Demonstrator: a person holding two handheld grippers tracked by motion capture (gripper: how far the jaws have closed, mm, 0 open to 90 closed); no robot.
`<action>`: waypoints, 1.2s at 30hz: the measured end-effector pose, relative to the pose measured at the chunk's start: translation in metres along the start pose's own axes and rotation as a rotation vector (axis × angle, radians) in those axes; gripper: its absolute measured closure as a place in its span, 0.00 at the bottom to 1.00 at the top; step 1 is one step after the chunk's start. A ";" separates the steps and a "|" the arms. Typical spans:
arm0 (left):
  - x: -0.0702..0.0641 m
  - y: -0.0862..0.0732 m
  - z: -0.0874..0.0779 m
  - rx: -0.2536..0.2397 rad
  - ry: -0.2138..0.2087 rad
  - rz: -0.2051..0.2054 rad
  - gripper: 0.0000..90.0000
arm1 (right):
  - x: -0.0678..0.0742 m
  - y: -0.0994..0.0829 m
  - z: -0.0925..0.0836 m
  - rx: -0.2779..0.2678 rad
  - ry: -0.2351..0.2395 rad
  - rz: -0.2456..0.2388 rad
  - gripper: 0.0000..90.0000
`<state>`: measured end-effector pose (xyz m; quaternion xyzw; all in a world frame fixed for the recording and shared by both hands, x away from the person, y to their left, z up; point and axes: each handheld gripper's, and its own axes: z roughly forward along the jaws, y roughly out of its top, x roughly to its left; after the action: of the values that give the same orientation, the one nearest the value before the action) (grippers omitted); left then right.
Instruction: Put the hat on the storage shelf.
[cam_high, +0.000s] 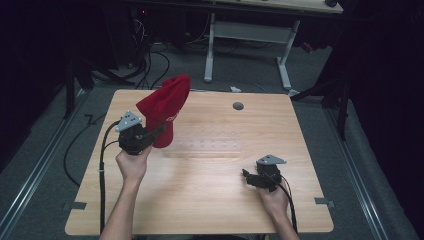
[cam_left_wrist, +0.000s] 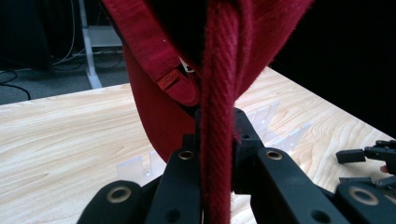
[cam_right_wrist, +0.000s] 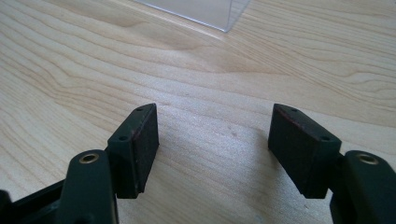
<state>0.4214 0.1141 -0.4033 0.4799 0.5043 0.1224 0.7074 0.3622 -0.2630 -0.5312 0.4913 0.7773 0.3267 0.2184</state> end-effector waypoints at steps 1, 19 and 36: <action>0.001 0.000 0.002 -0.001 0.002 -0.003 0.94 | 0.000 0.000 0.000 0.001 -0.001 0.000 0.37; 0.016 -0.005 0.024 0.011 0.011 0.069 0.94 | 0.000 0.000 0.000 0.000 -0.003 -0.001 0.37; 0.026 -0.017 0.032 0.023 0.046 0.093 0.94 | 0.000 0.000 0.000 -0.001 -0.002 0.000 0.37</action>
<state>0.4541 0.1047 -0.4312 0.5077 0.4992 0.1604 0.6837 0.3621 -0.2628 -0.5313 0.4915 0.7769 0.3266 0.2195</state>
